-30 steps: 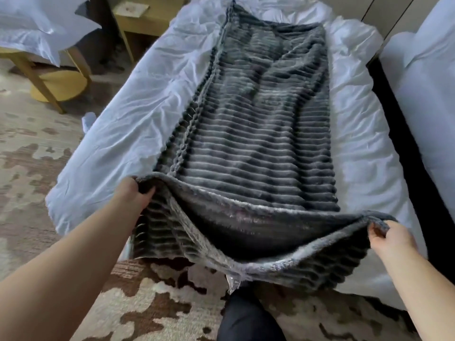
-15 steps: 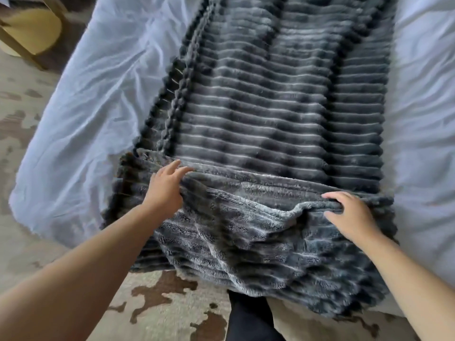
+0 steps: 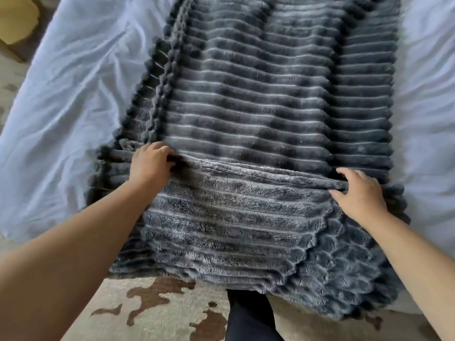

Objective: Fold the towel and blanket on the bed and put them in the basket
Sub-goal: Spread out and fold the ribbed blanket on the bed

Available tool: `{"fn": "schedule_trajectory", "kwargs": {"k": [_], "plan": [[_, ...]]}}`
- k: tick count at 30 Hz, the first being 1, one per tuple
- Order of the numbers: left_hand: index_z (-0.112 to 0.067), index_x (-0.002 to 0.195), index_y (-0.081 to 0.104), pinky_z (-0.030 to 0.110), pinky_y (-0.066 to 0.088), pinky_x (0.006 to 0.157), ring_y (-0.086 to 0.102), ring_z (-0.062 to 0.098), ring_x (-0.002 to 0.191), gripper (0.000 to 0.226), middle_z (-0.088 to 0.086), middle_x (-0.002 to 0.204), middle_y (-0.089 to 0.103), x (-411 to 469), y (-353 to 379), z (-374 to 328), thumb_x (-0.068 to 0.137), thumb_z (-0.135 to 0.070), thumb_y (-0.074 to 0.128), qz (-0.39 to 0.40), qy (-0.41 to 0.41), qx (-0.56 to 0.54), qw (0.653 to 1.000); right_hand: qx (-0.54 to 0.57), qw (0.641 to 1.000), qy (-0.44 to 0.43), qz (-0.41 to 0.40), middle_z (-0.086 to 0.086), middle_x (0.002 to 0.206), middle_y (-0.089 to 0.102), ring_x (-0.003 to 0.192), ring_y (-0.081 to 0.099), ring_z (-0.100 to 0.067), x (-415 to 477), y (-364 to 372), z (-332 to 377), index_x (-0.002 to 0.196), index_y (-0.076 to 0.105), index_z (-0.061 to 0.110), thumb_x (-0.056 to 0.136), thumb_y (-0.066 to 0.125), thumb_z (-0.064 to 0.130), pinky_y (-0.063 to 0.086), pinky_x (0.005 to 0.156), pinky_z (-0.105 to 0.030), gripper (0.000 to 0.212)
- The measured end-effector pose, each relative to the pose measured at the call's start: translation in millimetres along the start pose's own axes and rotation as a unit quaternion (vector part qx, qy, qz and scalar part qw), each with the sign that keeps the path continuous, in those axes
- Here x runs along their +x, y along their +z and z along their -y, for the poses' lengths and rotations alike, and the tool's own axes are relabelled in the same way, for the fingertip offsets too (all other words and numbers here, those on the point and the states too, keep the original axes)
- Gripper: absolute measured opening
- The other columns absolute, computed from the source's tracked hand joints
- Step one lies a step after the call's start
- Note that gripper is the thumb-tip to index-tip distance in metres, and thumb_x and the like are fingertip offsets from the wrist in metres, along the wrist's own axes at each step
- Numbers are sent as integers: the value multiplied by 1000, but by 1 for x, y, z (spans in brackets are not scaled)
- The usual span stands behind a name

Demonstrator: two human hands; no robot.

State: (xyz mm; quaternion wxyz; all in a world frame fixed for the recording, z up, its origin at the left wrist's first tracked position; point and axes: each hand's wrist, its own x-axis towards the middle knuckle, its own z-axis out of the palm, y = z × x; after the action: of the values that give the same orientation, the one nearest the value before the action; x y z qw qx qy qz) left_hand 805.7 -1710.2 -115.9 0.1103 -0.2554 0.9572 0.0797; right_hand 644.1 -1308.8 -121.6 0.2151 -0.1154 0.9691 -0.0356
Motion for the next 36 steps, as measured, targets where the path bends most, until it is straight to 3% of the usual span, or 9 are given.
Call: {"fn": "schedule_trajectory", "kwargs": {"k": [3,5,13,18,22,26,30,33,36], "plan": [[-9,115,57,42,35,97,59,34,103,25,17,107,68,8,5,2,95,-23,53,16,24,5,1000,41,997,7,60,-5,98,68,80,64,-28,11,-5,-8,119,60,22,90,63,33,44,61,-32,32],[-8,113,57,41,41,84,61,37,94,26,20,99,69,11,5,2,95,-26,55,-10,-11,5,1000,46,999,26,-5,-4,80,68,66,58,-23,14,-9,-14,111,66,22,90,63,31,38,53,-28,24],[-17,123,53,43,26,108,43,33,119,39,14,126,49,-15,10,-36,85,-10,56,-57,-95,-51,992,-28,991,-37,-122,-19,124,55,119,45,-37,-8,8,7,125,57,7,86,67,24,25,112,-48,43],[-13,126,50,42,32,107,41,33,123,40,16,137,39,-96,0,-43,87,-13,56,-92,-84,-113,986,78,979,-12,-187,-21,119,57,112,47,-41,-94,22,19,116,62,1,87,61,10,36,101,-49,31],[-16,116,55,32,46,91,51,23,106,31,9,128,44,-178,25,-39,86,-11,53,-94,-136,-245,955,170,980,63,-81,-8,105,61,94,55,-27,-176,63,16,108,66,9,93,54,13,44,77,-34,20],[-19,107,55,32,50,72,58,18,79,19,9,111,61,-249,79,-30,88,-16,57,-1,-361,-468,807,292,938,155,104,-7,89,70,67,57,-19,-246,119,13,85,65,18,94,54,20,39,57,-27,14],[-6,137,46,36,49,90,57,22,102,52,14,116,55,-275,119,-11,93,-30,60,67,-525,-689,494,523,770,320,176,-10,86,61,70,56,-19,-270,159,3,109,59,1,96,55,27,48,71,-32,29],[-17,151,24,39,36,110,33,30,140,70,15,154,30,-266,144,3,94,-49,49,62,-517,-747,413,655,627,391,155,-9,106,59,101,58,-26,-251,184,-9,130,47,6,97,48,41,44,99,-43,48],[-18,152,20,47,25,116,21,29,145,82,11,158,21,-247,165,8,88,-61,50,22,-511,-784,351,749,502,422,97,-11,135,48,130,44,-31,-223,206,-18,138,40,7,97,45,44,32,112,-46,55]]}}
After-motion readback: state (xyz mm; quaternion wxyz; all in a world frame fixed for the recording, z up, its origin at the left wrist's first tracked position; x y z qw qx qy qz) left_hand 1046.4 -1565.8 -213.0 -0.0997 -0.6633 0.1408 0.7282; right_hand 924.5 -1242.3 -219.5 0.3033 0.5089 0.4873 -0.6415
